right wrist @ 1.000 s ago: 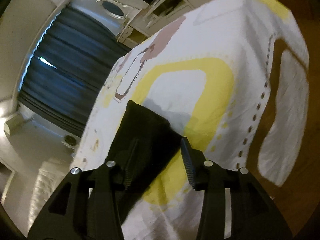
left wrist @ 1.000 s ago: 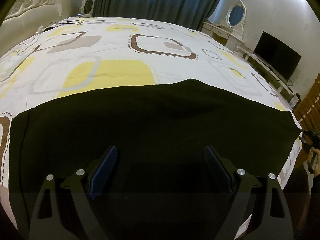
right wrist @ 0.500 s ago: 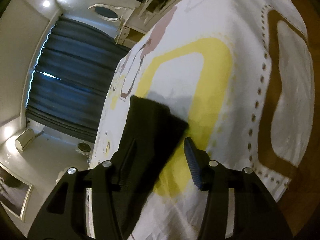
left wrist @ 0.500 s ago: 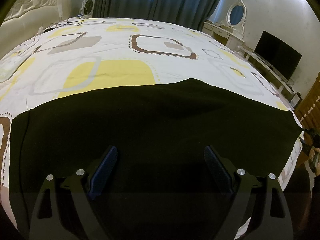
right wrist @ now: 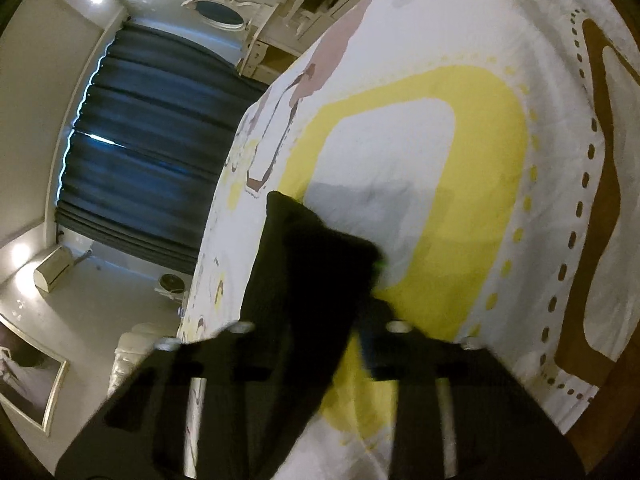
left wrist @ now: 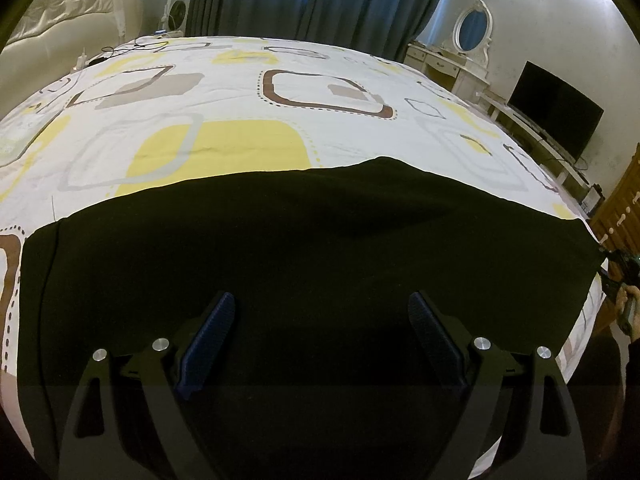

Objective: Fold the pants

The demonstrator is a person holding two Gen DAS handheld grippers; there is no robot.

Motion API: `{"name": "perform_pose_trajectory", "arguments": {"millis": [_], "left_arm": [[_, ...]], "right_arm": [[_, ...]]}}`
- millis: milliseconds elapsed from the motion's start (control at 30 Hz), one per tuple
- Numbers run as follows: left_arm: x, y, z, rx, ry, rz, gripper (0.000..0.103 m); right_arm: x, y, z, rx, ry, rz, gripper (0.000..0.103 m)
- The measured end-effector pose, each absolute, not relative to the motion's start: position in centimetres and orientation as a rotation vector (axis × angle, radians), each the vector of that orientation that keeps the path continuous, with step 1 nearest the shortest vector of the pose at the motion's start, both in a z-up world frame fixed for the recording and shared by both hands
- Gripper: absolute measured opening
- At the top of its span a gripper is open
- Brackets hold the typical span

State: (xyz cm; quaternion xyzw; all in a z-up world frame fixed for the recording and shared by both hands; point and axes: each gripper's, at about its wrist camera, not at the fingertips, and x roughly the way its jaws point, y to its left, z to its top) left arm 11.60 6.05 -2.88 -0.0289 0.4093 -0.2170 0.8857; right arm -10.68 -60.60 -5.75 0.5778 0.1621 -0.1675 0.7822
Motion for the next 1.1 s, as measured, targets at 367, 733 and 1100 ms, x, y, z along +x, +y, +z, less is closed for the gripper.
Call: {"name": "perform_pose_trajectory", "arguments": {"millis": [367,733,1100], "left_arm": [[11.8,5.8,-2.7,-0.067,0.856,-0.442,0.088],[11.6,5.6,-3.1,-0.056,0.839,-0.439,0.088],[11.7,5.6,-3.3,-0.059,0.832,-0.44,0.088]], "right_arm": [[-10.5,-61.0,-3.8,1.119,0.34,-0.4,0.011],[-12.9,-61.0,-6.6,1.288,0.266,-0.392,0.039],[-9.5,-63.1,-6.5,1.311,0.265,-0.317,0.054]]}}
